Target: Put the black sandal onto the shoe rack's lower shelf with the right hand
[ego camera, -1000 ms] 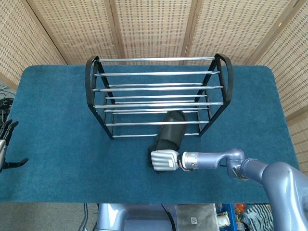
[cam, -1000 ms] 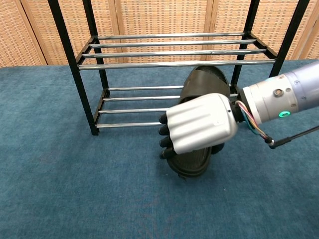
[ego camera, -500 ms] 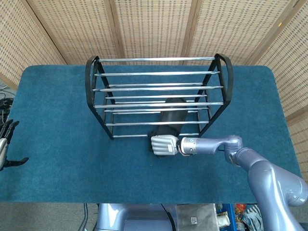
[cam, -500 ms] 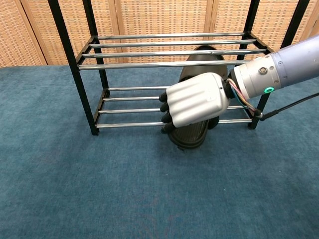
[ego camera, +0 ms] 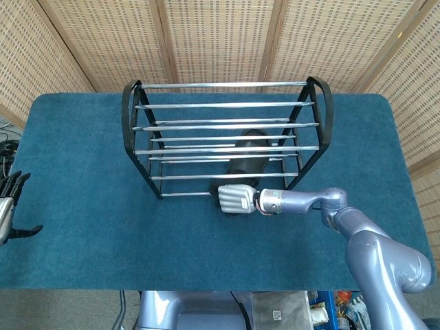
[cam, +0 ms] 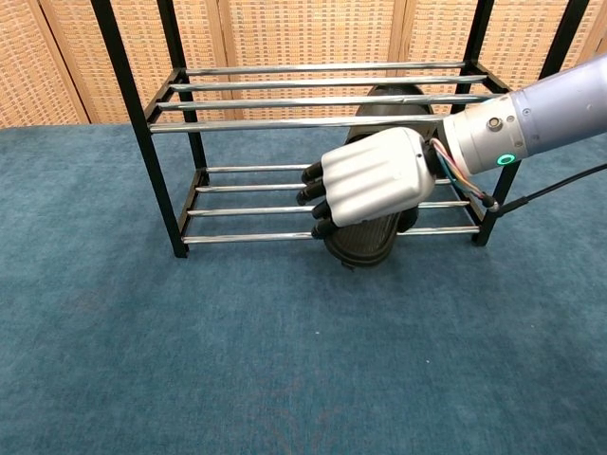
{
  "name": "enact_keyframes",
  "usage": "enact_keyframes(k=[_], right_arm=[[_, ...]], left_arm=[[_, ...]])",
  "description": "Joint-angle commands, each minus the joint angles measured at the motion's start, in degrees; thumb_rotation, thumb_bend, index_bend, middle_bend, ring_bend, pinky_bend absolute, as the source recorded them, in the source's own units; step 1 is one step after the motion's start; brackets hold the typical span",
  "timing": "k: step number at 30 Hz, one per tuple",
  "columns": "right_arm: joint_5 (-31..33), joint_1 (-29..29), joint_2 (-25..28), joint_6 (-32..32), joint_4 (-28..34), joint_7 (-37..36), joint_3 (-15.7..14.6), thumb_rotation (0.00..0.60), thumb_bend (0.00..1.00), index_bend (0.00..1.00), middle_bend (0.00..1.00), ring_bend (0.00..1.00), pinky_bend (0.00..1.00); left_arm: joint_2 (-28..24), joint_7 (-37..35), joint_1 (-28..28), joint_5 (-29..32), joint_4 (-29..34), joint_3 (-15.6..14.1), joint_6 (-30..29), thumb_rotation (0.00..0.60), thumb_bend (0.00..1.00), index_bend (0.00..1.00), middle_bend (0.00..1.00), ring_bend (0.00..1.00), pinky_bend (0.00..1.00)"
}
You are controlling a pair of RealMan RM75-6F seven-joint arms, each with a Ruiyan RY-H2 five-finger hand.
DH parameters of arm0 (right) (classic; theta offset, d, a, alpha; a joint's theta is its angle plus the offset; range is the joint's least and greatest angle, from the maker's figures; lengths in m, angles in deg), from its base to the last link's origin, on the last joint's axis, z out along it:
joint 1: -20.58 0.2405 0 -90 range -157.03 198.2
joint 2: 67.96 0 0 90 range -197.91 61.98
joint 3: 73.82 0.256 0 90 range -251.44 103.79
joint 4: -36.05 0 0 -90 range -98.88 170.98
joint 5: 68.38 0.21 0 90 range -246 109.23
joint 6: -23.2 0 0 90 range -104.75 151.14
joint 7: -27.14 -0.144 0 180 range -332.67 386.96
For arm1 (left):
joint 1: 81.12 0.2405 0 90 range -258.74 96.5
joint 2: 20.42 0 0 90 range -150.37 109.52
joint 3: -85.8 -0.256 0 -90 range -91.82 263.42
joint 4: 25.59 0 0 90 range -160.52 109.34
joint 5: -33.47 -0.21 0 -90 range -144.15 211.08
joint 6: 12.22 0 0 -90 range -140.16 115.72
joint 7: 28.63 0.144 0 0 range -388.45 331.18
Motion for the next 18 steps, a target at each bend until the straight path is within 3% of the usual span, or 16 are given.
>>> enact_keyframes(k=[1, 7, 10, 11, 14, 15, 18], right_arm=[[1.2, 0.2, -0.5, 0.9, -1.2, 0.0, -0.1, 0.600, 0.72, 0.57, 0.41, 0.17, 0.21], [2.7, -0.2, -0.6, 2.1, -3.2, 0.0, -0.9, 0.600, 0.73, 0.56, 0.34, 0.13, 0.20], [3.2, -0.5, -0.5, 2.2, -3.5, -0.1, -1.5, 0.600, 0.73, 0.40, 0.17, 0.05, 0.13], [3.1, -0.6, -0.4, 2.0, -3.5, -0.1, -1.9, 0.600, 0.72, 0.29, 0.09, 0.03, 0.08], [3.1, -0.8, -0.3, 1.3, -3.5, 0.9, -2.3, 0.600, 0.59, 0.07, 0.00, 0.00, 0.00], [3.3, -0.9, -0.4, 1.0, -3.5, 1.4, -2.3, 0.600, 0.50, 0.03, 0.00, 0.00, 0.00], [3.7, -1.2, -0.5, 0.2, -2.9, 2.5, -2.2, 0.600, 0.37, 0.01, 0.00, 0.00, 0.00]], left_arm=[[0.0, 0.0, 0.0, 0.1, 0.0, 0.0, 0.0, 0.600, 0.11, 0.00, 0.00, 0.00, 0.00], [0.0, -0.1, -0.3, 0.5, -0.3, 0.0, 0.5, 0.600, 0.11, 0.00, 0.00, 0.00, 0.00], [0.0, -0.1, -0.4, 0.5, -0.3, 0.0, 0.5, 0.600, 0.11, 0.00, 0.00, 0.00, 0.00], [0.0, -0.1, -0.4, 0.5, -0.3, 0.0, 0.5, 0.600, 0.11, 0.00, 0.00, 0.00, 0.00], [0.1, 0.1, -0.5, 0.4, -0.2, -0.1, 0.6, 0.600, 0.11, 0.00, 0.00, 0.00, 0.00], [0.1, 0.2, -0.5, 0.4, -0.2, -0.1, 0.5, 0.600, 0.11, 0.00, 0.00, 0.00, 0.00], [0.1, 0.4, -0.4, 0.3, 0.0, -0.2, 0.2, 0.600, 0.11, 0.00, 0.00, 0.00, 0.00]])
